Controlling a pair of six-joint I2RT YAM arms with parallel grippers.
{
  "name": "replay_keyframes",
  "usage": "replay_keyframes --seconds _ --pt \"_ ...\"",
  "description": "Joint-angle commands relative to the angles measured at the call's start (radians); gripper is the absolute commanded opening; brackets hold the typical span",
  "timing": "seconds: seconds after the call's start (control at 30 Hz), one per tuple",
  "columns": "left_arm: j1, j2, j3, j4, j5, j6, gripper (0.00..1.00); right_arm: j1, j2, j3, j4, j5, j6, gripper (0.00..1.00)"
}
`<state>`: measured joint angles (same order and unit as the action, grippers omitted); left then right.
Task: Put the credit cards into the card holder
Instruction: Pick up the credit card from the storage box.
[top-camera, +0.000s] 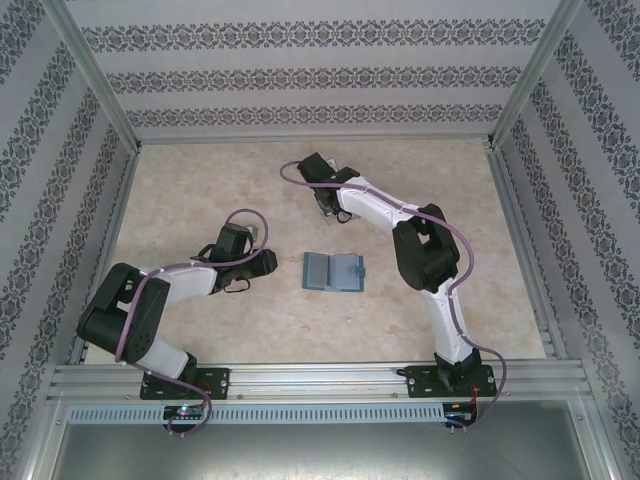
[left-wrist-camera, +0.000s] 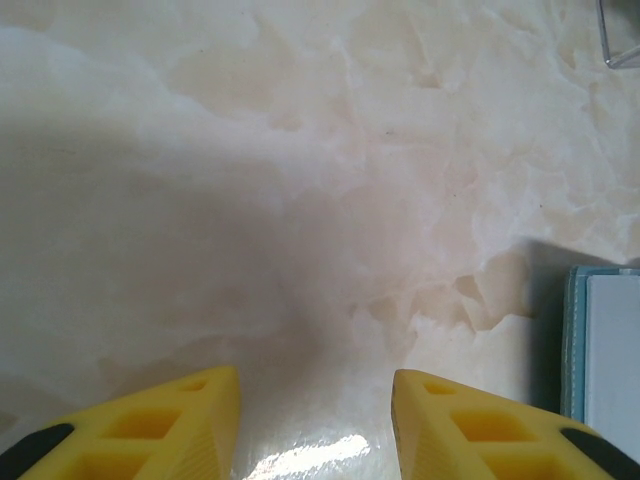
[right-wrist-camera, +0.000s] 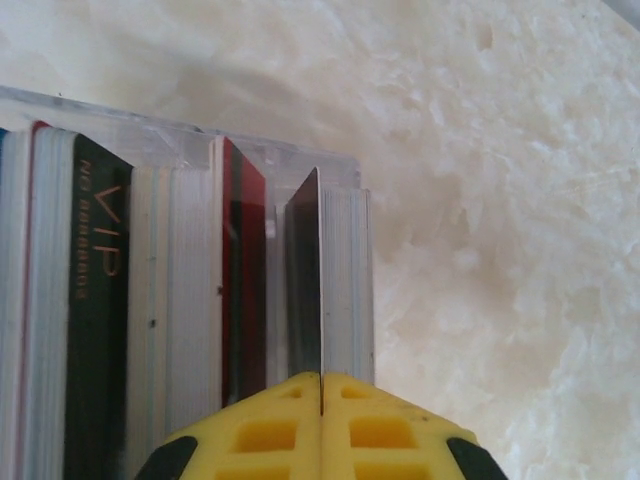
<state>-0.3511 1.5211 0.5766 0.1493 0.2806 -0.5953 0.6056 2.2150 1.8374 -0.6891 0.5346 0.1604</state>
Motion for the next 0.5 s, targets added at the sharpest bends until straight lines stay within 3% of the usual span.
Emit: replay_keyframes --seconds 0.0,0.47 --pt "0.011 0.012 0.020 0.007 0.010 0.008 0.45 0.003 0.017 0.033 -0.035 0.028 -0.010 0.00" --pt "0.012 0.020 0.031 -0.004 0.020 0.006 0.44 -0.021 -0.120 -0.077 0.033 -0.139 0.095 0.00"
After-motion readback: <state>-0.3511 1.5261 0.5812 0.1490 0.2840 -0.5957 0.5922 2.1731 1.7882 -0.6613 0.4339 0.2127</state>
